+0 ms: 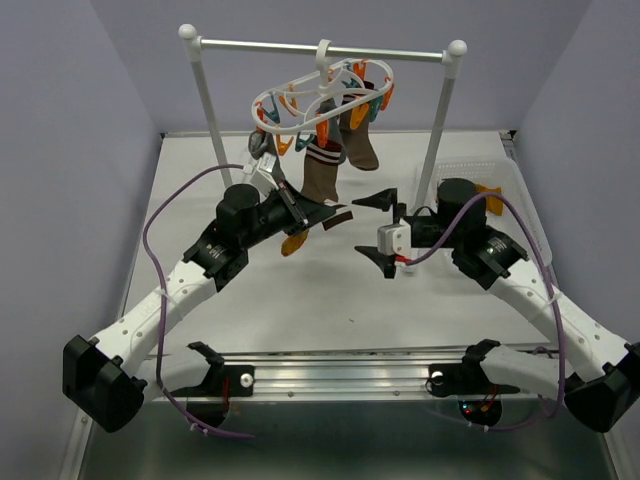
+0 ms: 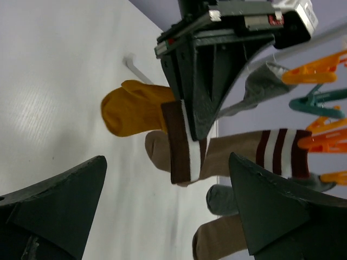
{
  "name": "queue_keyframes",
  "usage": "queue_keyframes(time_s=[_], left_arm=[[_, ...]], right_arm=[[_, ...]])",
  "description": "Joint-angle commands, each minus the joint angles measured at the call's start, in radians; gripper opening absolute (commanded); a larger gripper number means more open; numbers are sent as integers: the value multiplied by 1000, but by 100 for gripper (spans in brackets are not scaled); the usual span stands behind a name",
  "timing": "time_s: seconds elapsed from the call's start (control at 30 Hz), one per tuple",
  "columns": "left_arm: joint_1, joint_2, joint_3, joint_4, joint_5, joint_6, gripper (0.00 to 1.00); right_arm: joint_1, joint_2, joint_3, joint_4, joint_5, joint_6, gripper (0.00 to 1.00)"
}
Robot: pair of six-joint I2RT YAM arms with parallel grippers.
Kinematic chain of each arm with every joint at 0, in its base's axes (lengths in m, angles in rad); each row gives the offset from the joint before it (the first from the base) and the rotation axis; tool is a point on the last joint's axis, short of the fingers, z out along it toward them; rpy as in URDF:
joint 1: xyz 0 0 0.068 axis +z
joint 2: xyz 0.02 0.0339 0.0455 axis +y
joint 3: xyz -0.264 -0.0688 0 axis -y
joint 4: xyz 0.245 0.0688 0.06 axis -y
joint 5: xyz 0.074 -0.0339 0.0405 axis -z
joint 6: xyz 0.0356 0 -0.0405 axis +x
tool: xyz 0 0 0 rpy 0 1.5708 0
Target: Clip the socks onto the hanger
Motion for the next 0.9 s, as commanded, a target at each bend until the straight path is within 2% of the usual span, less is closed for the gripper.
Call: queue_keyframes(time_s=[0.0, 0.07, 0.17, 0.2, 0.27, 0.3, 0.37, 0.4, 0.5, 0.53, 0.6, 0.7, 0.73, 0.8, 0.87], left_arm=[[0, -11, 27, 26, 55, -94, 0], [-1, -21, 16, 23, 65, -119, 0], [-1, -47, -7, 20, 53, -145, 0], [0, -52, -12, 23, 52, -153, 0], [-1, -60, -22, 37, 65, -162, 0], [0, -60, -24, 40, 72, -167, 0], [0, -61, -35, 52, 84, -173, 0], [0, -63, -41, 60, 84, -174, 0], [-1, -72, -70, 103, 92, -190, 0], [-1, -69, -72, 109, 99, -191, 0], [0, -60, -67, 112, 113, -188, 0], [0, -49, -76, 184, 157, -200, 0], [0, -44, -75, 187, 165, -199, 0], [0, -31, -58, 166, 164, -179, 0], [0, -24, -61, 173, 173, -176, 0]], right_arm=[[75, 16, -29, 127, 110, -144, 100], [87, 29, -29, 134, 111, -167, 99], [111, 49, -29, 151, 127, -184, 89], [111, 54, -29, 157, 118, -185, 81], [121, 62, -34, 175, 110, -182, 76], [121, 63, -36, 184, 111, -176, 69], [121, 72, -37, 224, 122, -150, 62], [121, 74, -36, 241, 127, -136, 55], [121, 91, -23, 246, 134, -122, 49], [121, 97, -22, 273, 134, -115, 36], [121, 112, -8, 281, 150, -90, 29], [121, 128, 3, 283, 177, -86, 26], [121, 132, 4, 280, 189, -83, 13], [121, 131, 9, 277, 194, -67, 1], [121, 120, 15, 261, 194, -58, 1]])
